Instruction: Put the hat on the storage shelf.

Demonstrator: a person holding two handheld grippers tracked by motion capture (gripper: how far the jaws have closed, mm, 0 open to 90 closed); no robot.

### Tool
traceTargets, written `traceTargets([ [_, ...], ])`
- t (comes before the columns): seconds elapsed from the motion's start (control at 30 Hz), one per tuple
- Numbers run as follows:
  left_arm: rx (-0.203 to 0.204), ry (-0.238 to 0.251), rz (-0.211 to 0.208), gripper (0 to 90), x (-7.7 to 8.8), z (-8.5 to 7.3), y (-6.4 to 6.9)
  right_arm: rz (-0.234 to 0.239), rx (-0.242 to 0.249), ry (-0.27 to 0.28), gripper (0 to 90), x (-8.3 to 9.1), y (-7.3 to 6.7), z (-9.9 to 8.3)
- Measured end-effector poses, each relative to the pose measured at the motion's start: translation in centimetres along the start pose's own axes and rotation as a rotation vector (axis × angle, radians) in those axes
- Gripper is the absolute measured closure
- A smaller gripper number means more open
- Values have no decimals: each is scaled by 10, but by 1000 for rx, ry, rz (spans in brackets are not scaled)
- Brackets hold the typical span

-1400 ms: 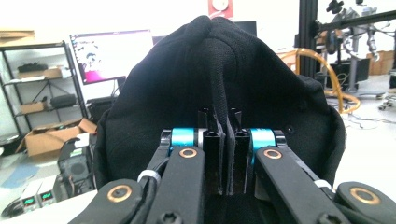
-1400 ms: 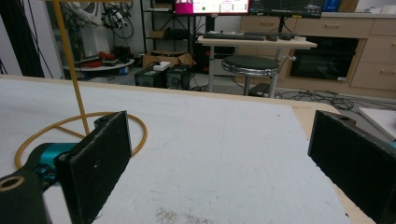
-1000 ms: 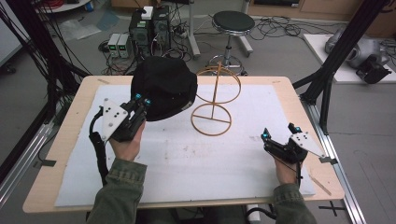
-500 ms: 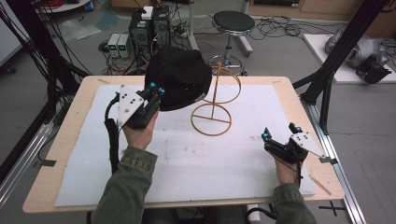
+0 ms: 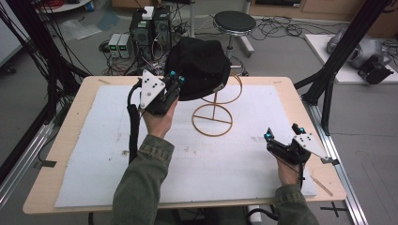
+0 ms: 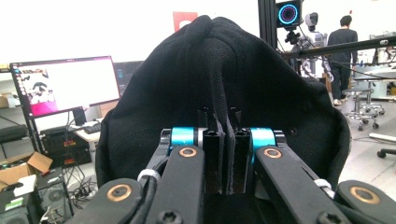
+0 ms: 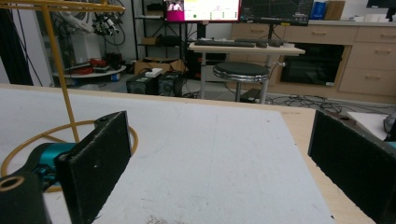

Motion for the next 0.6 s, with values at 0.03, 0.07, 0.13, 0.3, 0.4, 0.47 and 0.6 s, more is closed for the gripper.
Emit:
traceTargets([
  [0.03, 5, 1, -2, 875, -3, -1, -1, 0, 0, 0, 51, 0, 0, 0],
  [0.07, 10, 1, 0, 875, -5, -2, -1, 0, -1, 1, 51, 0, 0, 0],
  [0.13, 20, 2, 0, 875, -11, -4, -3, 3, 3, -4, 51, 0, 0, -1],
  [0.3, 27, 2, -15, 875, -22, -6, -5, 2, -7, -5, 51, 0, 1, -1],
  [0.4, 44, 13, -33, 875, -28, -7, -6, -2, -9, -2, 51, 0, 2, 0],
  [0.47, 56, 26, -39, 874, -32, -6, -8, -1, -7, -2, 51, 0, 2, 0],
  [0.6, 55, 26, -60, 875, -44, -1, -7, -5, -10, -2, 51, 0, 2, 0],
])
Point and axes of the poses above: each handheld gripper's, and its own axes: x roughly backward along the jaws, z roughly out of its top, y roughly to its right, the point moved 3 cm from there along -x, roughly forward along the jaws, and after that the axes turned 13 degrees about -z, right-handed, at the moved point
